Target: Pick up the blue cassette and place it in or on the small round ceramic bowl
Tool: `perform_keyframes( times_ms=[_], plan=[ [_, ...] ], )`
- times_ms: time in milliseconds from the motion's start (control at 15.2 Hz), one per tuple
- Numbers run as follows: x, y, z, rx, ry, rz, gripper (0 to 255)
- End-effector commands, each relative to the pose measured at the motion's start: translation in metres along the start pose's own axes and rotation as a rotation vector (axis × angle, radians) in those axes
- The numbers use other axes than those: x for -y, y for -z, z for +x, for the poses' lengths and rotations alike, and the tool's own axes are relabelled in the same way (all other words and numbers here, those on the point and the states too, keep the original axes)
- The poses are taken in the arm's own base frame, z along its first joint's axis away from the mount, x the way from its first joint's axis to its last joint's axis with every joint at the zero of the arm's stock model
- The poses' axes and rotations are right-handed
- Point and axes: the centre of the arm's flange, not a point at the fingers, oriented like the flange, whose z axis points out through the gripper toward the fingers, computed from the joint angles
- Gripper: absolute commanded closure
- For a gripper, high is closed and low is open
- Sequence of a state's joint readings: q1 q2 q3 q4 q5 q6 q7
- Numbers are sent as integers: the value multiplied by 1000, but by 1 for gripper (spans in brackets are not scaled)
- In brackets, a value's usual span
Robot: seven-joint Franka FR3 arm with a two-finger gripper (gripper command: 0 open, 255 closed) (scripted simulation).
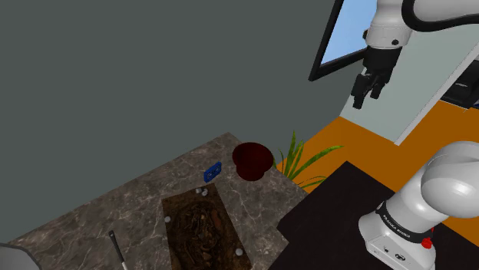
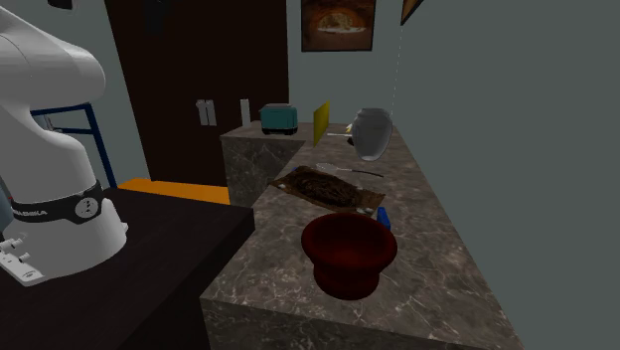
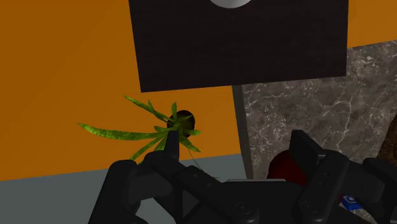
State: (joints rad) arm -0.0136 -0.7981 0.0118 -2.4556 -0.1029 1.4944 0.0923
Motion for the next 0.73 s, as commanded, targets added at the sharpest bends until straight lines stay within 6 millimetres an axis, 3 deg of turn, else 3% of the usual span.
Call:
perform_keyframes(
  times_ms=[0,660],
  plan=[
    [0,0,0,0,0,0,0],
    [112,-66,3,-48,-260,17,0]
  ],
)
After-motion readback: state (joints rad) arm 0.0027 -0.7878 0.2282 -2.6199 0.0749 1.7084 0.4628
